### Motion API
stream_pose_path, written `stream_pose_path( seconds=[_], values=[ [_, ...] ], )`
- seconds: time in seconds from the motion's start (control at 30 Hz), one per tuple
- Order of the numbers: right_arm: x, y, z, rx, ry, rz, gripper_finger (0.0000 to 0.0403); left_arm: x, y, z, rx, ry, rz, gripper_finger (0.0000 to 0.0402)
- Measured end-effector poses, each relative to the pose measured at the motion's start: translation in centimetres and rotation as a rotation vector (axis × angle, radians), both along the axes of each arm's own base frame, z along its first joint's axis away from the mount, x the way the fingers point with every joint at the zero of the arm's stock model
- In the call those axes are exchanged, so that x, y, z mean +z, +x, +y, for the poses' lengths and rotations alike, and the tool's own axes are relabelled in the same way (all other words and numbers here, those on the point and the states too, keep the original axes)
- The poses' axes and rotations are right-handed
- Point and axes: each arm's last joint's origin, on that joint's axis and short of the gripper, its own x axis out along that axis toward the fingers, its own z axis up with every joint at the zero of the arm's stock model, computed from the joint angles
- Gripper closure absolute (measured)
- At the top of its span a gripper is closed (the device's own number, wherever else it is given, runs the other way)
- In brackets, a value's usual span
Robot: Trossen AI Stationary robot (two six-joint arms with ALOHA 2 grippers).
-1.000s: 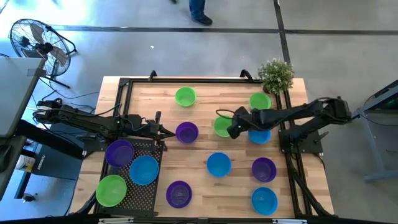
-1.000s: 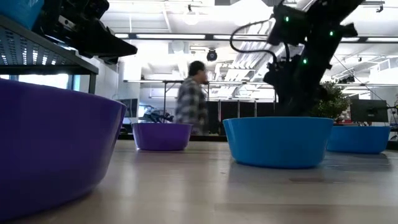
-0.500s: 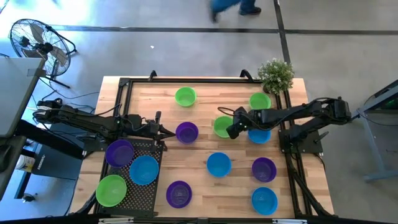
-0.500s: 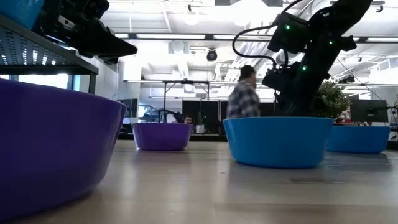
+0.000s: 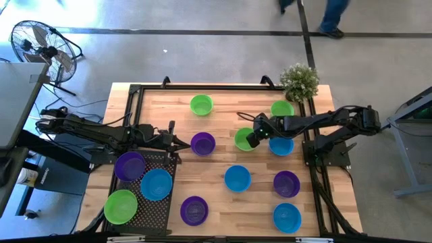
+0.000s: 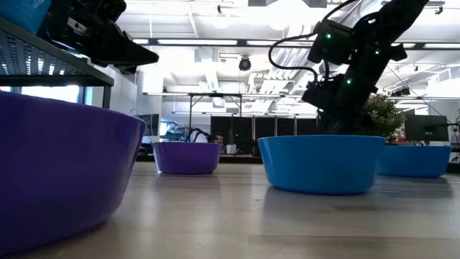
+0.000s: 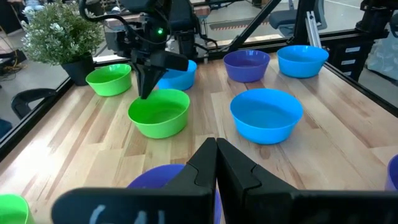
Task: Pick & Place Mini bowls
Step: Stack the green bowl on the other green bowl on the shelf
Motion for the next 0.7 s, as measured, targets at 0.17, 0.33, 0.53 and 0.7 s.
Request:
stream_pose_path(
  seconds=[0.17,0.33,0.53,0.7],
  values=[
    [1.3,1.0,-0.2,0.039,-0.025,-0.033,0.0401,0.0,0.0,0.0,0.000,0.000,0.000,0.0401],
    [3.7,2.1,-0.7,0.071,-0.053,-0.043,0.0400,0.0,0.0,0.0,0.000,0.000,0.000,0.0401],
    [6.8,3.3,-0.8,0.076,-0.139,-0.062,0.0399,0.0,0.0,0.0,-0.003,0.023,-0.002,0.0401],
    [8.9,4.2,-0.5,0.105,-0.190,-0.108,0.0400,0.4,0.1,0.1,0.023,0.059,0.011,0.0401]
  ],
)
